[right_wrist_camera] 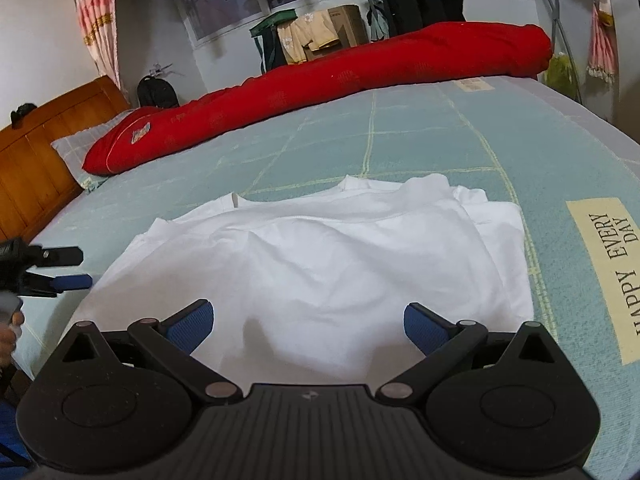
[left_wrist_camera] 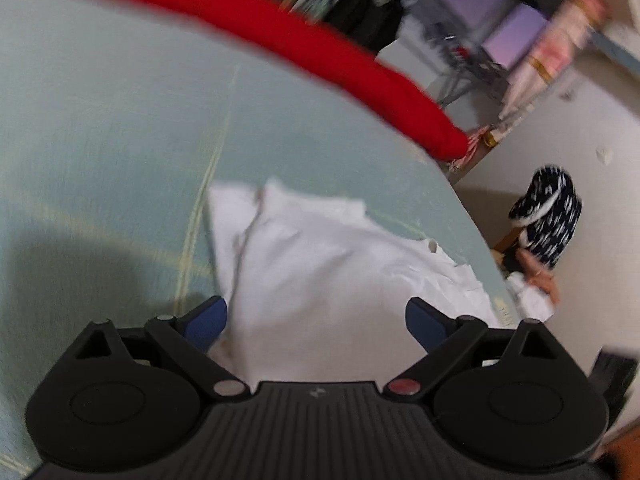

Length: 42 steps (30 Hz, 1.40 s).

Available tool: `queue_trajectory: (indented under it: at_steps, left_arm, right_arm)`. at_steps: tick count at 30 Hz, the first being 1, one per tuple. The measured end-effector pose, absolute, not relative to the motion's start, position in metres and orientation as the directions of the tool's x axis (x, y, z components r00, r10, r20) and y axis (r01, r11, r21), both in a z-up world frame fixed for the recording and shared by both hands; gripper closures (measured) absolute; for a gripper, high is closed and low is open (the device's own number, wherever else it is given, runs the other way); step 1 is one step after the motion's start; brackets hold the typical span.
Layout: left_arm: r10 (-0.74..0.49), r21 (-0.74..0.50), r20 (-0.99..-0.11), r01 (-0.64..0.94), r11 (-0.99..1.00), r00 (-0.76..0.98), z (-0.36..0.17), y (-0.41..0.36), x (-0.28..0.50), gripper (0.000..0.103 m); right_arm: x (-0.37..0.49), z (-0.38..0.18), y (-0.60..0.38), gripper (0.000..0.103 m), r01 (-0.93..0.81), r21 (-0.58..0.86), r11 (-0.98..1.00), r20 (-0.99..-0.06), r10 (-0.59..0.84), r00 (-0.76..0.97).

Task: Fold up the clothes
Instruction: 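Close the left gripper on the end edge of the white shirt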

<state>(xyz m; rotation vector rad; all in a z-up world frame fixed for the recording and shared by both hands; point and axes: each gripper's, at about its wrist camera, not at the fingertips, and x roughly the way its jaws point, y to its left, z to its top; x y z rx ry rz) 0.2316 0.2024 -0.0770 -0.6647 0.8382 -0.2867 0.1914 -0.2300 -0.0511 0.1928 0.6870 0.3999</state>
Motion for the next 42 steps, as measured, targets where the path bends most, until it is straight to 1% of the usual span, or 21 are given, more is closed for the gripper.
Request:
queue_trajectory:
  at_steps: [2,7,10,14,17,23,29,31,33,36,37,41,42]
  left_arm:
    - [-0.538,-0.702,-0.589,-0.052,0.711,0.603,-0.088,0.215,0.241,0.008]
    - [-0.62,-0.767,-0.553,-0.048,0.64,0.557,-0.103,0.226,0.269,0.008]
    - [-0.644,-0.779,-0.542,-0.036,0.626,0.54,-0.109,0.224,0.29,0.008]
    - [-0.651,-0.797,-0.513,-0.029,0.603,0.559,-0.114,0.221,0.311,0.007]
    - [-0.66,-0.795,-0.503,0.001,0.607,0.557,-0.112,0.217,0.304,0.007]
    - [-0.736,-0.806,-0.5,0.067,0.589,0.455,-0.112,0.205,0.277,0.007]
    - [-0.759,-0.838,-0.478,0.03,0.545,0.442,-0.123,0.203,0.321,0.007]
    - [-0.762,-0.839,-0.485,0.017,0.543,0.429,-0.125,0.197,0.331,0.007]
    - [-0.782,-0.838,-0.484,0.048,0.543,0.392,-0.122,0.192,0.326,0.007]
    - [-0.824,-0.848,-0.463,0.106,0.519,0.328,-0.124,0.191,0.311,0.007]
    - [-0.828,-0.849,-0.453,0.122,0.514,0.33,-0.126,0.191,0.308,0.007]
    - [-0.837,-0.872,-0.426,0.09,0.481,0.344,-0.135,0.195,0.321,0.006]
    - [-0.835,-0.867,-0.435,0.093,0.489,0.337,-0.135,0.193,0.324,0.006]
  right_arm:
    - [0.191,-0.052,-0.23,0.0,-0.297,0.293,0.909,-0.579,0.416,0.701]
    - [0.194,-0.055,-0.229,0.0,-0.291,0.294,0.91,-0.589,0.413,0.695]
    - [0.196,-0.055,-0.228,0.0,-0.293,0.289,0.912,-0.593,0.41,0.693]
    - [0.197,-0.055,-0.227,0.0,-0.288,0.292,0.912,-0.593,0.409,0.693]
    - [0.197,-0.056,-0.225,0.0,-0.284,0.289,0.914,-0.594,0.404,0.695]
    - [0.197,-0.057,-0.225,0.0,-0.296,0.283,0.912,-0.596,0.409,0.691]
    - [0.198,-0.055,-0.224,0.0,-0.289,0.285,0.914,-0.6,0.405,0.69]
    - [0.197,-0.054,-0.224,0.0,-0.287,0.283,0.915,-0.601,0.403,0.691]
    - [0.196,-0.053,-0.225,0.0,-0.285,0.286,0.915,-0.6,0.403,0.691]
    - [0.196,-0.054,-0.227,0.0,-0.288,0.291,0.912,-0.599,0.409,0.689]
    - [0.197,-0.055,-0.227,0.0,-0.289,0.293,0.911,-0.599,0.411,0.687]
    - [0.199,-0.057,-0.225,0.0,-0.294,0.288,0.911,-0.6,0.411,0.686]
    - [0.199,-0.057,-0.224,0.0,-0.296,0.282,0.913,-0.602,0.409,0.686]
